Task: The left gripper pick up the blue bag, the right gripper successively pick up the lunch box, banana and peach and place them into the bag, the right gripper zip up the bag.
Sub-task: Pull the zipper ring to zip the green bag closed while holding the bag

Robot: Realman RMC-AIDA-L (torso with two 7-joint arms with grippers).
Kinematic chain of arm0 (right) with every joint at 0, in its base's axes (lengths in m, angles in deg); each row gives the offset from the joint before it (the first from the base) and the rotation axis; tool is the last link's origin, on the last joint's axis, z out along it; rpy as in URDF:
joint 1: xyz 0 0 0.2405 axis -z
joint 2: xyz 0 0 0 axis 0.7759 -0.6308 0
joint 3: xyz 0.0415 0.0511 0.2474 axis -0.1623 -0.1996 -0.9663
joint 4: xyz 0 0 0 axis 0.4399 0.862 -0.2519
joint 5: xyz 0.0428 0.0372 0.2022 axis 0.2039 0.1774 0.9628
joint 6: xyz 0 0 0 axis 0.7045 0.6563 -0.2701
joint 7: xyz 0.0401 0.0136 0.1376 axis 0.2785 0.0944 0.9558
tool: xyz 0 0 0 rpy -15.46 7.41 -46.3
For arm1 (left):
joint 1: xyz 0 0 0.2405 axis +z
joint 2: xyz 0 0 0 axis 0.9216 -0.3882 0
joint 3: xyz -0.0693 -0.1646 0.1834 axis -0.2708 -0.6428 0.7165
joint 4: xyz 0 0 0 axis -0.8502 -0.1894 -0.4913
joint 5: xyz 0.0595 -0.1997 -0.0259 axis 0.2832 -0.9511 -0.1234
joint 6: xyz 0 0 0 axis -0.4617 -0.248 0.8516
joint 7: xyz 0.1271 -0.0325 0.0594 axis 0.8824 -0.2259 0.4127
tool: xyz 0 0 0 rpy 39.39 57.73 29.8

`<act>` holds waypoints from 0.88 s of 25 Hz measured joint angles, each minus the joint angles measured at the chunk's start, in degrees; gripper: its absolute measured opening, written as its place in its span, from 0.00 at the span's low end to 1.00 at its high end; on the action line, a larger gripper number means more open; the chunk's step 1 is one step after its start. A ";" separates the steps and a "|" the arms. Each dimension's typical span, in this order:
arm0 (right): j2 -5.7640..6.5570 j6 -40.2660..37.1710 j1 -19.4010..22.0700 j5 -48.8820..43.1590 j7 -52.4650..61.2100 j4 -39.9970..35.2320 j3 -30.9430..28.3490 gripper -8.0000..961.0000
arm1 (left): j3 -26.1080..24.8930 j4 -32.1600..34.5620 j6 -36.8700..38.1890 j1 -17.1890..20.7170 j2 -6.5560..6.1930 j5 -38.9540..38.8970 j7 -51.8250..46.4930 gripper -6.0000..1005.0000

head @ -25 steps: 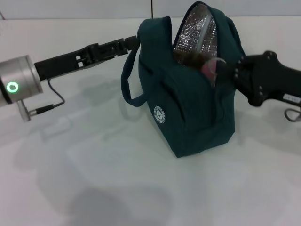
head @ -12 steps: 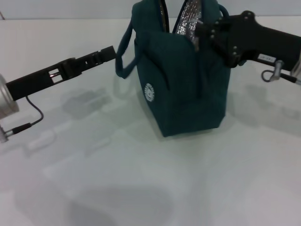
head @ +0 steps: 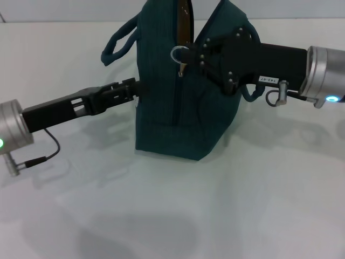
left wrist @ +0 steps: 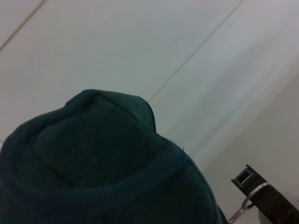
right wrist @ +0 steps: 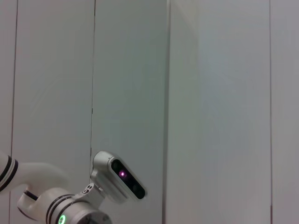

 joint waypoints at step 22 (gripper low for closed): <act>0.01 -0.59 1.30 1.57 0.84 0.44 0.13 0.02 | 0.72 -1.91 -3.78 -1.65 1.66 1.48 9.81 0.60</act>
